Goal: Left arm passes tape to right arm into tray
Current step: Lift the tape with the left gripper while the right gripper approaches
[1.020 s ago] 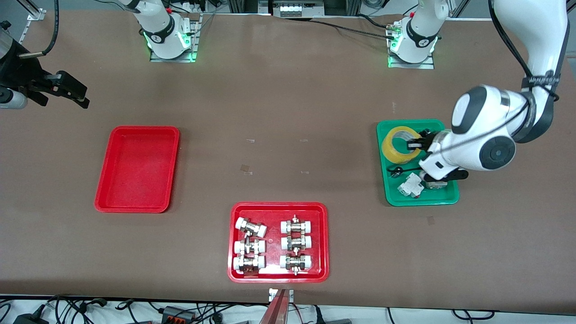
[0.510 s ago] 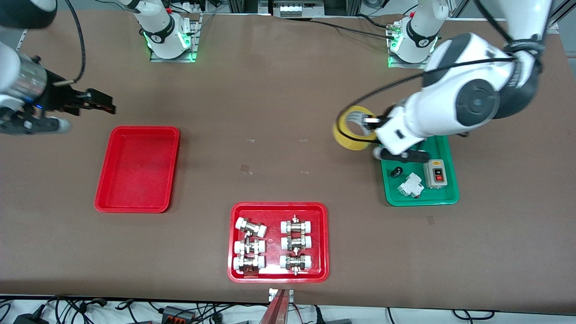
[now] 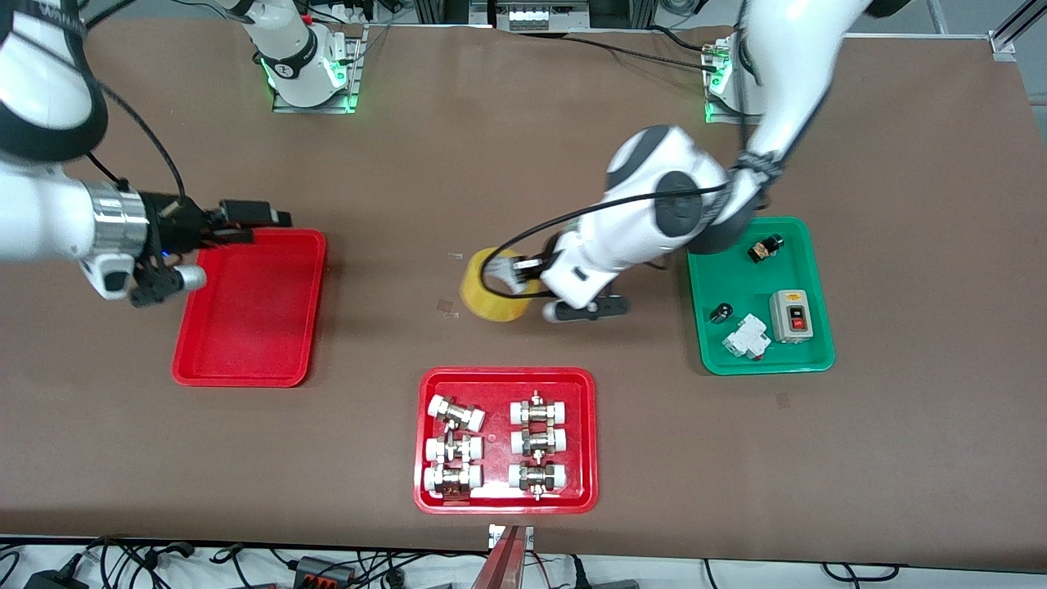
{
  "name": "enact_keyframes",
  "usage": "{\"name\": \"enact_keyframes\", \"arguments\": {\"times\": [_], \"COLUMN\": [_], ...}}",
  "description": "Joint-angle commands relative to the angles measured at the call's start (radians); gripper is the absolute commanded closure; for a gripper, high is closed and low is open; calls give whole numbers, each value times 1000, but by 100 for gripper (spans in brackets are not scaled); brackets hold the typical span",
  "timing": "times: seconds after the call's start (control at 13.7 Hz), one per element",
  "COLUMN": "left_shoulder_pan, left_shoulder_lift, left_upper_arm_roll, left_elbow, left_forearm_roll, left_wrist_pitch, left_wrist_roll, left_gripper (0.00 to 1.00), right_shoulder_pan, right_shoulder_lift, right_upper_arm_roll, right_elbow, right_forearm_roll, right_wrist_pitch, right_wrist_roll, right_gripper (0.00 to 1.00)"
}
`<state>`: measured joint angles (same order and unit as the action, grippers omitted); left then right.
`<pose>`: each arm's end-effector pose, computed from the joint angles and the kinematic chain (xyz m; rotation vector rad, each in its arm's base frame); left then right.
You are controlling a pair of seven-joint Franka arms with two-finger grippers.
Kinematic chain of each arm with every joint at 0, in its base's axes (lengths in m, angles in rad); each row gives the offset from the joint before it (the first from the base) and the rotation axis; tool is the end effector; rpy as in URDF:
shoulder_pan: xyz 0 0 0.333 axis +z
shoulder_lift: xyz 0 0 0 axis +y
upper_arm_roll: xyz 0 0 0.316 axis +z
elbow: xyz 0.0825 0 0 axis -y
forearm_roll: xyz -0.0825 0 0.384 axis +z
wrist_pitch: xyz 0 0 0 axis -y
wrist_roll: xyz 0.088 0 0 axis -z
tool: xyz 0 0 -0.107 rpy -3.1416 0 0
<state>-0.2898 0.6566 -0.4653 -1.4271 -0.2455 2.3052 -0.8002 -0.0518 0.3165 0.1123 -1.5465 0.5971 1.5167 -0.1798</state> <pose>0.5859 -0.4552 0.3715 2.5793 0.4065 -0.1771 0.6159 0.0921 0.4673 -2.4563 -0.2054 0.3810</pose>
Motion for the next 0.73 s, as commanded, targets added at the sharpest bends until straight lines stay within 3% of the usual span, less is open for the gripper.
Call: {"name": "enact_keyframes", "arguments": {"times": [0.0, 0.15, 0.44, 0.58, 0.66], "left_shoulder_pan": [-53, -94, -107, -118, -118], "left_shoulder_lift": [63, 127, 248, 273, 274], "left_upper_arm_roll": [4, 8, -3, -4, -3], "left_elbow": [83, 163, 289, 315, 315], "left_forearm_roll": [-23, -18, -26, -35, -93], "left_wrist_pitch": [94, 111, 112, 112, 111], "left_wrist_roll": [-170, -293, -301, -304, -306], "left_gripper": [100, 100, 100, 100, 100], "right_shoulder_pan": [0, 15, 81, 124, 136], "right_shoulder_lift": [70, 127, 176, 196, 213], "right_upper_arm_roll": [10, 13, 13, 13, 13], "right_elbow": [11, 11, -33, -37, -37], "right_forearm_roll": [110, 171, 280, 326, 338], "right_wrist_pitch": [66, 146, 316, 387, 423], "right_wrist_roll": [-120, -219, -375, -421, -443], "right_gripper": [0, 0, 0, 0, 0]}}
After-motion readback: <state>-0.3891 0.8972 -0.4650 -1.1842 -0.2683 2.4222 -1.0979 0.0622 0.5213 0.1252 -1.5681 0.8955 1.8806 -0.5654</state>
